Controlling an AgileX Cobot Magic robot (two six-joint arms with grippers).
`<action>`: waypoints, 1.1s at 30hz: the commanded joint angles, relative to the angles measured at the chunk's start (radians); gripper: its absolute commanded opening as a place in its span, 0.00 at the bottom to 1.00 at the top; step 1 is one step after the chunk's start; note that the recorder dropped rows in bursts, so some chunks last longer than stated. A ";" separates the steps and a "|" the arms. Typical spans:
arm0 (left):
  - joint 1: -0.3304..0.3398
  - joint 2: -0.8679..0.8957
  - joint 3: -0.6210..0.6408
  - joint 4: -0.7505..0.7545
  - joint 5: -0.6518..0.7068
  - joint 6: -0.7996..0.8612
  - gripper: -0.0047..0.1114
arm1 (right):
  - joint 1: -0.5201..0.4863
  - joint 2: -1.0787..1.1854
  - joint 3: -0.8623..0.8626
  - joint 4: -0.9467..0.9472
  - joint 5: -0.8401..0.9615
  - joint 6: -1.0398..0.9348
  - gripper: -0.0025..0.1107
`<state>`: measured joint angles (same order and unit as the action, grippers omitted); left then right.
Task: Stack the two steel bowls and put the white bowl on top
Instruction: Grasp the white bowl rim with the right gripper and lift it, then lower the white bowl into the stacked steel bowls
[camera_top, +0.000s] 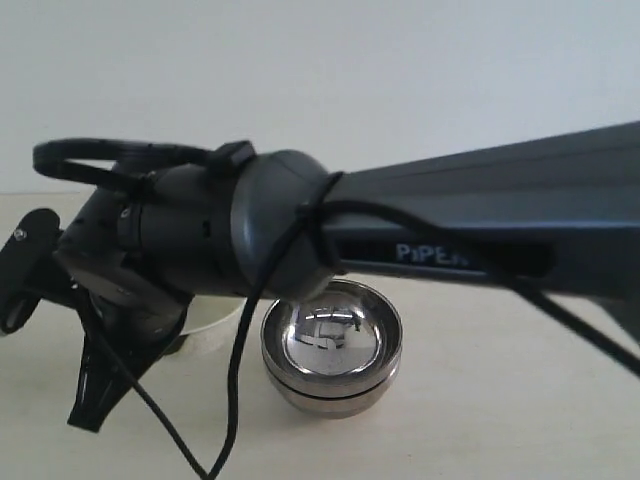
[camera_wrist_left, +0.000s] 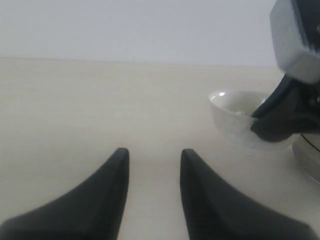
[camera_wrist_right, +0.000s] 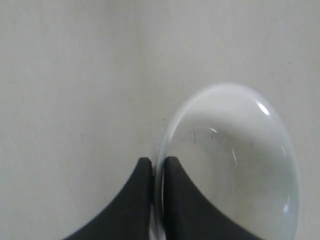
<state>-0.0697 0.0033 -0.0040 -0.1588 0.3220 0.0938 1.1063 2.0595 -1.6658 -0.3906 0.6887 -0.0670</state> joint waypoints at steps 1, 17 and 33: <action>0.003 -0.003 0.004 -0.001 -0.007 0.003 0.32 | 0.002 -0.093 -0.011 -0.076 0.043 0.042 0.02; 0.003 -0.003 0.004 -0.001 -0.007 0.003 0.32 | -0.041 -0.254 0.164 -0.115 0.122 0.119 0.02; 0.003 -0.003 0.004 -0.001 -0.007 0.003 0.32 | -0.089 -0.293 0.412 -0.114 -0.016 0.166 0.02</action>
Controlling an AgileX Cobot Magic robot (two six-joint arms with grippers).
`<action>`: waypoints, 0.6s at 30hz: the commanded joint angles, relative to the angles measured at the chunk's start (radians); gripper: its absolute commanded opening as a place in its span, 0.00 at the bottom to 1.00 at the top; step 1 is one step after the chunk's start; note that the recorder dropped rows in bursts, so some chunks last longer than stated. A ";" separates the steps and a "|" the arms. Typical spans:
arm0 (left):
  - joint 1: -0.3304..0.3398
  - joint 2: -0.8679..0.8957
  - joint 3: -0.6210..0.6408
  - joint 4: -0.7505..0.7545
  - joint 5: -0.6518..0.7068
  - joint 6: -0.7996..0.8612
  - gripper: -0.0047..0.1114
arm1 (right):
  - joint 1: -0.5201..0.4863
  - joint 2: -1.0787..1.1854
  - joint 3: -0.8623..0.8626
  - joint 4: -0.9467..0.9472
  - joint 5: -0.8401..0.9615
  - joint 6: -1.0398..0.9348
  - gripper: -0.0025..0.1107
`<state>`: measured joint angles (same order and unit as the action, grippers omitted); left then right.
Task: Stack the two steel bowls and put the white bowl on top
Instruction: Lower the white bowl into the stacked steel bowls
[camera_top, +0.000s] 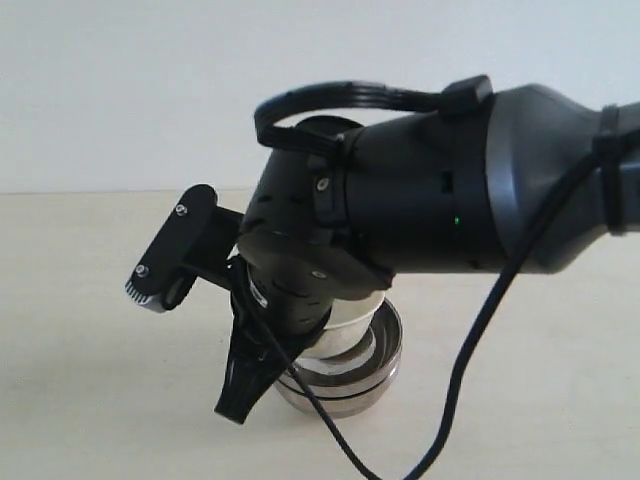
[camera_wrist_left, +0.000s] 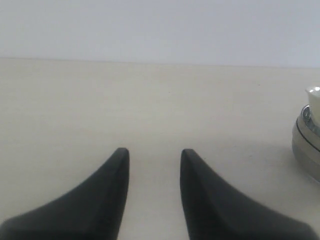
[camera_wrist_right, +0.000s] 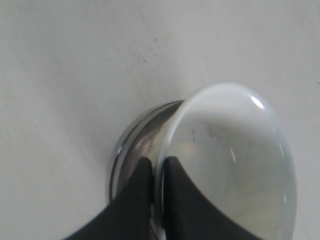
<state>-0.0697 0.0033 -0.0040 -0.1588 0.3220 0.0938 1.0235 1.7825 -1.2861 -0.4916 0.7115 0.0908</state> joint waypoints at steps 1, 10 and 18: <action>0.003 -0.003 0.004 -0.001 -0.007 0.003 0.32 | -0.006 -0.016 0.040 -0.013 -0.038 0.008 0.02; 0.003 -0.003 0.004 -0.001 -0.007 0.003 0.32 | -0.007 -0.016 0.079 -0.020 -0.048 0.012 0.02; 0.003 -0.003 0.004 -0.001 -0.007 0.003 0.32 | -0.007 -0.016 0.079 -0.016 -0.072 0.066 0.02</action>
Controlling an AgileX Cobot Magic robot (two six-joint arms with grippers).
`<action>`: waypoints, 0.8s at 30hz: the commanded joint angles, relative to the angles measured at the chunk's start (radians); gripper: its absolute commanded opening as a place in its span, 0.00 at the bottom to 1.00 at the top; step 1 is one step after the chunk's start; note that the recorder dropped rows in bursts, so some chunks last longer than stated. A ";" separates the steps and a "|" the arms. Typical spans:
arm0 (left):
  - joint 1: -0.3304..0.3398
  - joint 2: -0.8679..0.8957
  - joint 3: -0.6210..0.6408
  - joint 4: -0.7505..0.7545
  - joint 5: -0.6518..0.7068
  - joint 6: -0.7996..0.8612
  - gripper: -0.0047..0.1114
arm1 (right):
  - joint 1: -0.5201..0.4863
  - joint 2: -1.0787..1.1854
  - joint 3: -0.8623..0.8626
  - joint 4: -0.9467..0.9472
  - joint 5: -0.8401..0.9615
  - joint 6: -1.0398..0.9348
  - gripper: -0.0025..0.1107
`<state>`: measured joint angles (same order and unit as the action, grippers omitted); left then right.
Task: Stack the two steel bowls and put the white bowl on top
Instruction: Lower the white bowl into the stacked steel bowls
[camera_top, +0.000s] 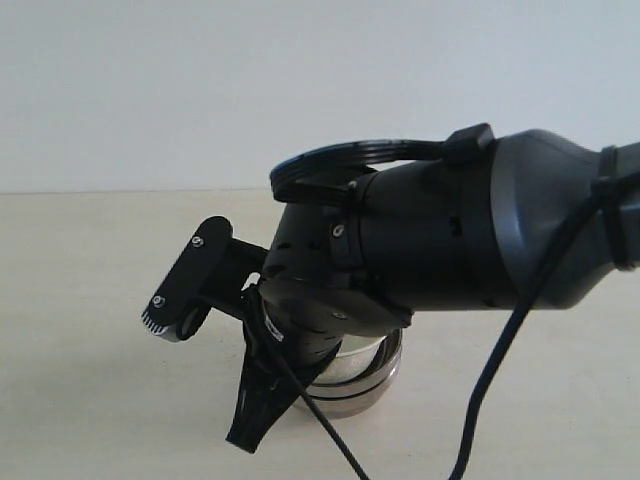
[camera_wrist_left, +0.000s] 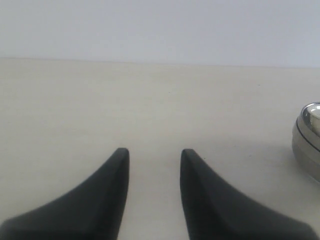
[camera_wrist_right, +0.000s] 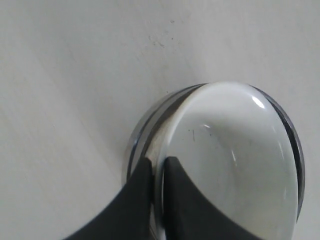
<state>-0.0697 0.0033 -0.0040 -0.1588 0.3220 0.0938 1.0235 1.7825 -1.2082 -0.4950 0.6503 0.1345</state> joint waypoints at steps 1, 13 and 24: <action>0.003 -0.003 0.004 -0.001 -0.007 0.003 0.32 | -0.007 -0.016 0.001 -0.010 -0.007 0.024 0.02; 0.003 -0.003 0.004 -0.001 -0.007 0.003 0.32 | -0.007 0.024 0.001 -0.008 0.013 0.040 0.02; 0.003 -0.003 0.004 -0.001 -0.007 0.003 0.32 | -0.007 0.033 0.001 -0.008 0.014 0.047 0.02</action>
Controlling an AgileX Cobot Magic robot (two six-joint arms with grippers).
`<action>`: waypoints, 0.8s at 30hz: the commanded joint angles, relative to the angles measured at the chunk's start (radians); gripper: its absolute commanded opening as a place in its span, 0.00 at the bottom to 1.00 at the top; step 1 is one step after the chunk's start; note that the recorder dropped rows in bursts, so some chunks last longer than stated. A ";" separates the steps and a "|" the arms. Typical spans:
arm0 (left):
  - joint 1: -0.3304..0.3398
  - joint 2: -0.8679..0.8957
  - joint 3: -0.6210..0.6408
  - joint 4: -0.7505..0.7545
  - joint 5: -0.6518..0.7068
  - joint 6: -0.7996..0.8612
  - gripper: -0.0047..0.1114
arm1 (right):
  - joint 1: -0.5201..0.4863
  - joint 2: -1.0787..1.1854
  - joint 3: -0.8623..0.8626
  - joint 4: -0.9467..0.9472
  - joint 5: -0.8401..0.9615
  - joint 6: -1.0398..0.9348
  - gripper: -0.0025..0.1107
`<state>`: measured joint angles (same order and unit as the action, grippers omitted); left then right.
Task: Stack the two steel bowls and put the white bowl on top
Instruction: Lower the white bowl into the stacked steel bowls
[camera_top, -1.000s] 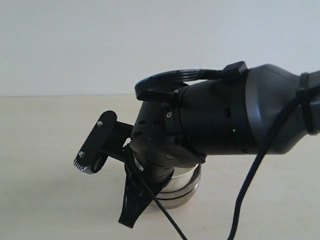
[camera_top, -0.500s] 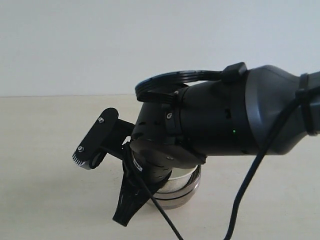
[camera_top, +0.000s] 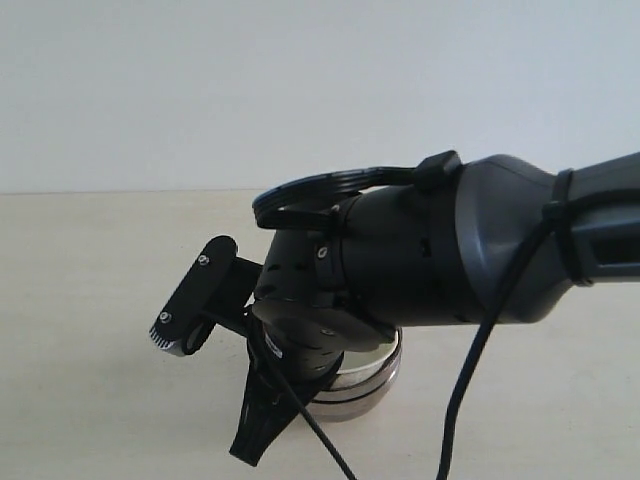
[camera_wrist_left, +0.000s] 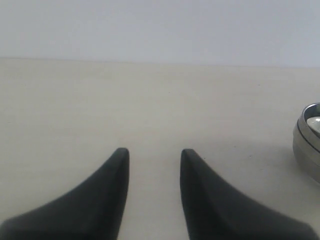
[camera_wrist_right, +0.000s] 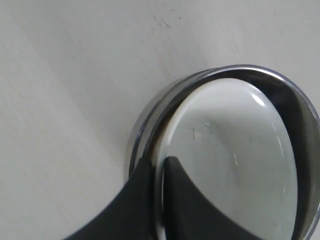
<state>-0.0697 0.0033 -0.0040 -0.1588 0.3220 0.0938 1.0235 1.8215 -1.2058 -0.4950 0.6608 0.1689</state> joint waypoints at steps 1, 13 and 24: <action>0.003 -0.003 0.004 -0.001 -0.007 0.003 0.32 | -0.007 -0.006 -0.001 -0.008 0.004 0.016 0.02; 0.003 -0.003 0.004 -0.001 -0.007 0.003 0.32 | -0.007 -0.006 -0.001 -0.008 0.004 0.048 0.21; 0.003 -0.003 0.004 -0.001 -0.007 0.003 0.32 | -0.007 -0.046 -0.004 -0.016 -0.005 0.079 0.41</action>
<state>-0.0697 0.0033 -0.0040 -0.1588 0.3220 0.0938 1.0235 1.8081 -1.2058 -0.4990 0.6608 0.2240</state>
